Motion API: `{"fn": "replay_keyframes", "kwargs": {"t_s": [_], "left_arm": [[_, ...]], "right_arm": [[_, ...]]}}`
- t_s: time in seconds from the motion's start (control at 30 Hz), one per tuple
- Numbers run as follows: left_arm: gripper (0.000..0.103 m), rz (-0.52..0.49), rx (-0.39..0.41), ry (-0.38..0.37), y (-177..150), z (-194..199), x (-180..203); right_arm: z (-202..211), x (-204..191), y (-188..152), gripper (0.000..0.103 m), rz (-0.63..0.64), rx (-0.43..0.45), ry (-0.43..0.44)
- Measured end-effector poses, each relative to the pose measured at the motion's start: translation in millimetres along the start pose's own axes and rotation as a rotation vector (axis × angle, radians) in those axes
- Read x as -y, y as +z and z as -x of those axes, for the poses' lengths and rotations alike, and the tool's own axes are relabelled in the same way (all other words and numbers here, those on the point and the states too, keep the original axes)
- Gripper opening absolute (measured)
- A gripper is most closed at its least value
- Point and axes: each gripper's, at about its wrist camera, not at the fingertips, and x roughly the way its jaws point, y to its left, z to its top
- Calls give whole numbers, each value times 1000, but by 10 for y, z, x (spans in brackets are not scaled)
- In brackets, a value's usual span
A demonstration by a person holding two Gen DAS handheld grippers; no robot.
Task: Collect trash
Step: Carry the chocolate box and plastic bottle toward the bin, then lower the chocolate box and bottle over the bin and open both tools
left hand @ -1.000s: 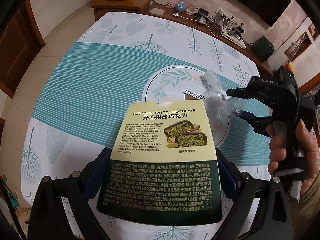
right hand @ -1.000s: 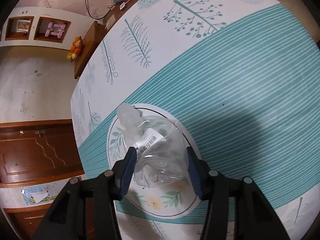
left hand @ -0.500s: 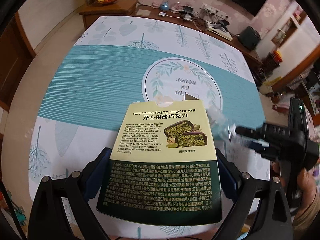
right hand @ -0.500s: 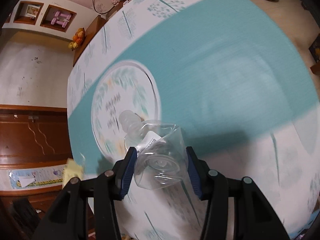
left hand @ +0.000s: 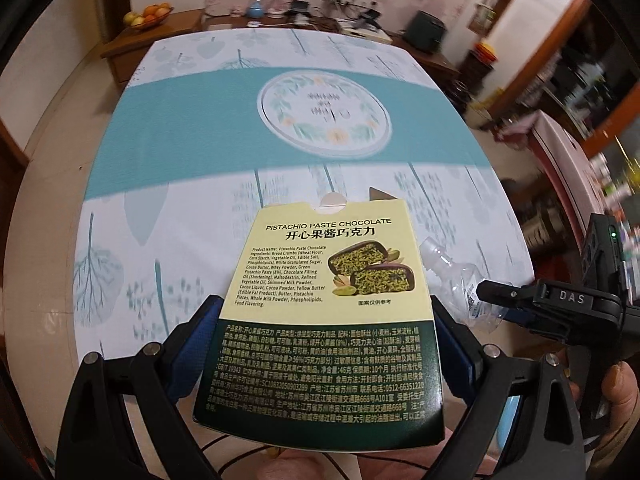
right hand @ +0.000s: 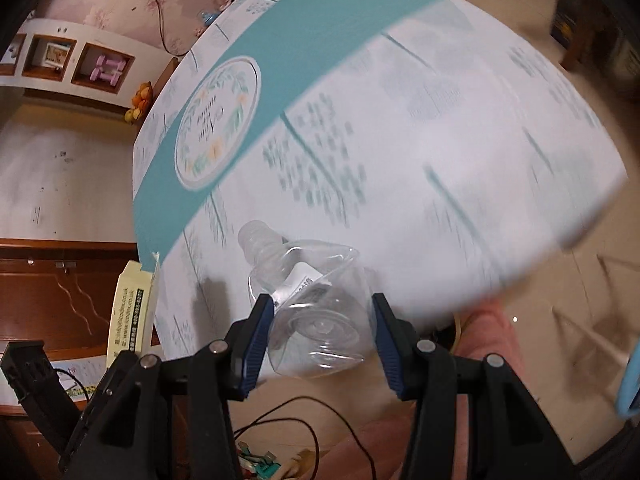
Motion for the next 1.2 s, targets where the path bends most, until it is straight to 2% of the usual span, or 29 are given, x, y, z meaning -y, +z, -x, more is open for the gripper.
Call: {"fn": "replay_keyframes", "kwargs": {"t_s": [0.1, 0.27, 0.5, 0.67, 0.87, 1.0, 1.2], "left_arm": [[95, -20, -16, -26, -298, 58, -31], [95, -58, -59, -61, -744, 143, -40], [95, -83, -98, -115, -1197, 233, 60], [95, -64, -148, -116, -1449, 134, 129], [95, -49, -217, -94, -1812, -223, 193], [95, -44, -274, -49, -2072, -718, 194], [95, -18, -315, 3, -2241, -1502, 40]], "right_arm": [[91, 70, -452, 49, -15, 22, -2], [189, 192, -1016, 49, -38, 29, -11], [165, 505, -1635, 49, -94, -73, -44], [84, 753, -1789, 49, -127, -134, -84], [-315, 1059, -1850, 49, -155, -214, -119], [-737, 1306, -1856, 50, -188, -246, -136], [-1486, 1669, -1775, 50, -251, -259, -177]]}}
